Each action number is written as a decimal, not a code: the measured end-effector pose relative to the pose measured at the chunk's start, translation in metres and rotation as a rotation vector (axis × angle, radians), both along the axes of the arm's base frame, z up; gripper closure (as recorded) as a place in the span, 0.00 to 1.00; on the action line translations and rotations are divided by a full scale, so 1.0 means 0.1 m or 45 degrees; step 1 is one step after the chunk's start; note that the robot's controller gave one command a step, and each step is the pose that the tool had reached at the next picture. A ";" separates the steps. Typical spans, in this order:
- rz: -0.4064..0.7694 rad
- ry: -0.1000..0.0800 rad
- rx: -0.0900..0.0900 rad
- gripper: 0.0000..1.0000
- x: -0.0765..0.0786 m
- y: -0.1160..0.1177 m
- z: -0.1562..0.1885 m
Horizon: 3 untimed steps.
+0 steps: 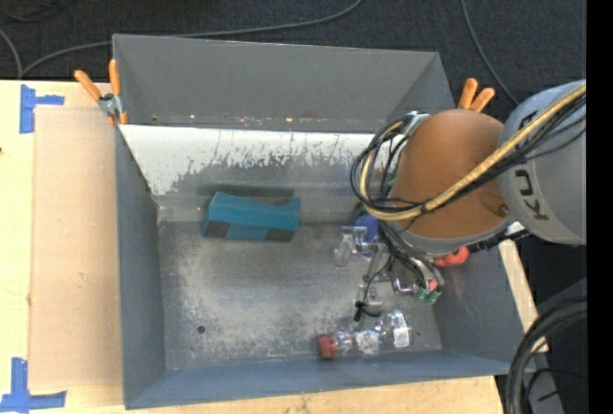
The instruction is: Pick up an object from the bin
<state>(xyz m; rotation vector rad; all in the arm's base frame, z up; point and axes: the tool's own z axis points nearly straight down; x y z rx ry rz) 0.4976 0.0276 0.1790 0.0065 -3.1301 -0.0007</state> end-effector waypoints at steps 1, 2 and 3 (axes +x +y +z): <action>-0.002 -0.011 0.000 0.00 0.02 0.00 0.04; 0.266 0.002 0.001 0.00 -0.28 -0.68 -0.37; 0.583 -0.010 0.006 0.00 -0.16 -0.60 -0.46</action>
Offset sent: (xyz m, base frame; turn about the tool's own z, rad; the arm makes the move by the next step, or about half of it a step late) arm -0.0261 -0.0660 -0.0350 -0.2143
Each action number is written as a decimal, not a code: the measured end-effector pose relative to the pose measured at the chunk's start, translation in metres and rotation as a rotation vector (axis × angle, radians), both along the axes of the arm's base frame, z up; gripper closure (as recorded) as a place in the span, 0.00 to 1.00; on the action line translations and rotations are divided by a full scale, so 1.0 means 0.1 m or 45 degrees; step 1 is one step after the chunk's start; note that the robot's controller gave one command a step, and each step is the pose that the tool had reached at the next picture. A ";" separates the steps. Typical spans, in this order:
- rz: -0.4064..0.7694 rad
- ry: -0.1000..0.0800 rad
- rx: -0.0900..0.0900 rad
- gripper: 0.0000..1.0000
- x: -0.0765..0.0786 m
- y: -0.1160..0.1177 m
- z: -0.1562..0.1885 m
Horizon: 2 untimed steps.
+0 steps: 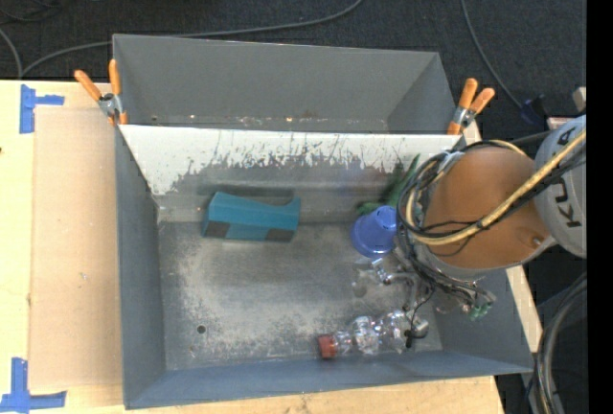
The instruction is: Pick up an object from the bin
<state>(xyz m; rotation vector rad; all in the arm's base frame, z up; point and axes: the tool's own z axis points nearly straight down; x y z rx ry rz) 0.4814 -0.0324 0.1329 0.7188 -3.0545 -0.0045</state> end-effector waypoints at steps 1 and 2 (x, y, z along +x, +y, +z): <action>-0.100 0.011 -0.002 0.00 0.10 0.07 -0.22; 0.225 -0.008 0.002 0.00 0.08 0.16 -0.62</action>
Offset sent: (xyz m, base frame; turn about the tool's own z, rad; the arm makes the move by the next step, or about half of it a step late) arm 0.0055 0.0153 -0.0629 -0.1788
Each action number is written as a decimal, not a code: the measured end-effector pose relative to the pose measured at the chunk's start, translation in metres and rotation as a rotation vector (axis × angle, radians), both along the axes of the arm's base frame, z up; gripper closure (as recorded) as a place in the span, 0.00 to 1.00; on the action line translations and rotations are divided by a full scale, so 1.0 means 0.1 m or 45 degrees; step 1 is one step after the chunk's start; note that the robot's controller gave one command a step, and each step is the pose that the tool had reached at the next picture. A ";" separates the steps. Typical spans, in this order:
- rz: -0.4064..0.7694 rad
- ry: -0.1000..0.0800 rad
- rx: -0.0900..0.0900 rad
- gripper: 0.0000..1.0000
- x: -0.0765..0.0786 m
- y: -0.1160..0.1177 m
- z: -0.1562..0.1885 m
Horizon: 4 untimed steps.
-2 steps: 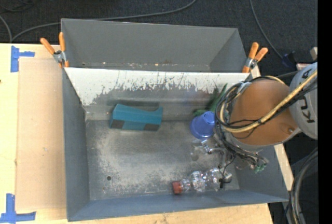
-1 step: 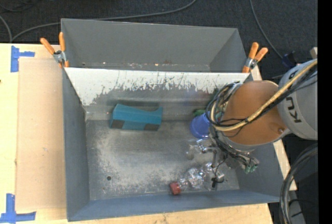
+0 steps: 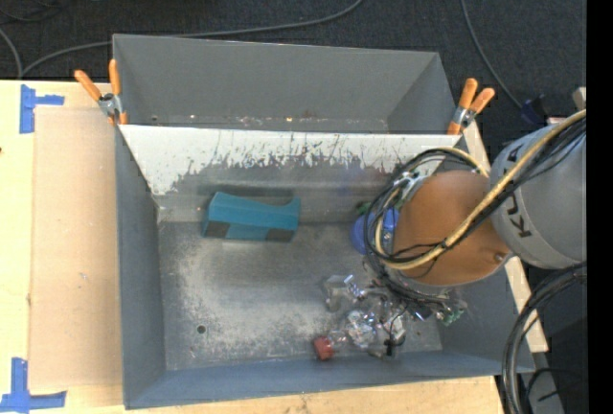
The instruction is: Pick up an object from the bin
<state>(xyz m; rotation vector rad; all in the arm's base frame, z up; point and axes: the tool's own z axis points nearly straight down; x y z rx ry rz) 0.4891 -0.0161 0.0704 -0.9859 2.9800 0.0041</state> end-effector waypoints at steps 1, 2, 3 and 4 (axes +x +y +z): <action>-0.130 0.021 -0.002 1.00 -0.05 0.00 -0.01; -0.131 0.021 -0.002 1.00 -0.05 0.00 -0.01; -0.132 0.027 -0.002 1.00 -0.07 0.01 0.17; -0.132 0.022 -0.002 1.00 -0.06 0.01 0.34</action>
Offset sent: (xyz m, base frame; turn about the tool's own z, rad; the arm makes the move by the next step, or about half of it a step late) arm 0.0000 0.0000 0.0000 0.0000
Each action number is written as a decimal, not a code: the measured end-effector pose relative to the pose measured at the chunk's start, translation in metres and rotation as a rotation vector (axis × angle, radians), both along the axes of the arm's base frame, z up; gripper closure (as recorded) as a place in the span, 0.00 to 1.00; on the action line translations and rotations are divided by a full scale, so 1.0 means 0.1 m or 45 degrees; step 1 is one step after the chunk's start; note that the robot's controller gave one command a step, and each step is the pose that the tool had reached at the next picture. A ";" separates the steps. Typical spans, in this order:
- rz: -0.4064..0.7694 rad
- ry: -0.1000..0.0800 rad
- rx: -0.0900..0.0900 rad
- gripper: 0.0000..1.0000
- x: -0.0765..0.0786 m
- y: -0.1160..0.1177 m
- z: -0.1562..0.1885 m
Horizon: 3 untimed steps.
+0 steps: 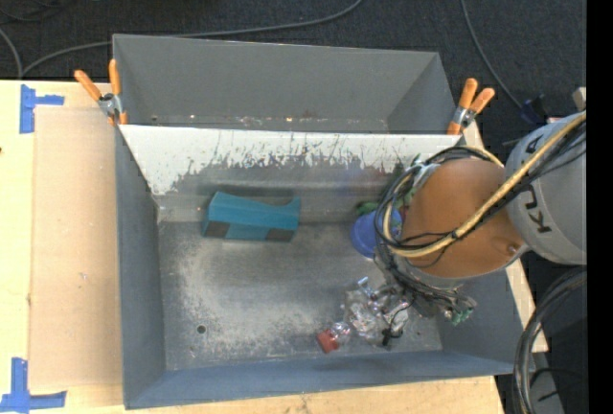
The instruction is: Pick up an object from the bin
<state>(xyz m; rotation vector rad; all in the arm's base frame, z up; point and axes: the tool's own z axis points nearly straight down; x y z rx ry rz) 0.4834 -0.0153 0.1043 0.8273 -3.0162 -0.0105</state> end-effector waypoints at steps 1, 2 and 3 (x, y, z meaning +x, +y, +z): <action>-0.001 0.010 0.001 1.00 -0.02 0.01 0.19; -0.003 0.004 0.001 1.00 0.00 0.01 0.40; -0.005 0.006 0.002 1.00 -0.01 0.01 0.45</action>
Offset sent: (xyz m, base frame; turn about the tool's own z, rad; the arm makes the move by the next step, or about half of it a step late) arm -0.0011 0.0002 0.0409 0.0005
